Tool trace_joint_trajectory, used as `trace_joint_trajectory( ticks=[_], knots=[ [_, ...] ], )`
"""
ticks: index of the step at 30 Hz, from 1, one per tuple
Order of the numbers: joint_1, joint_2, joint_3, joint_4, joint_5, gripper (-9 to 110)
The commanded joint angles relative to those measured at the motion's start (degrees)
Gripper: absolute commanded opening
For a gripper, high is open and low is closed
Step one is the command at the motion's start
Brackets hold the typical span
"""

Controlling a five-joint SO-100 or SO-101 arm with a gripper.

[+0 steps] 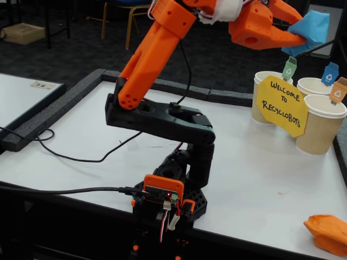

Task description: Sort rubbish by color.

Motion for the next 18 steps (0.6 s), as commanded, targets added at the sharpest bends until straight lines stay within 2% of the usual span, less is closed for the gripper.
trace_joint_trajectory(
  ticks=[1, 9, 18],
  knots=[
    [-4.0, 0.2, -4.8, -1.0, 1.1, 0],
    [-11.8, 0.2, -0.1, -3.5, 1.1, 0],
    [-25.8, 0.2, 2.9, -4.3, 1.1, 0]
  ],
)
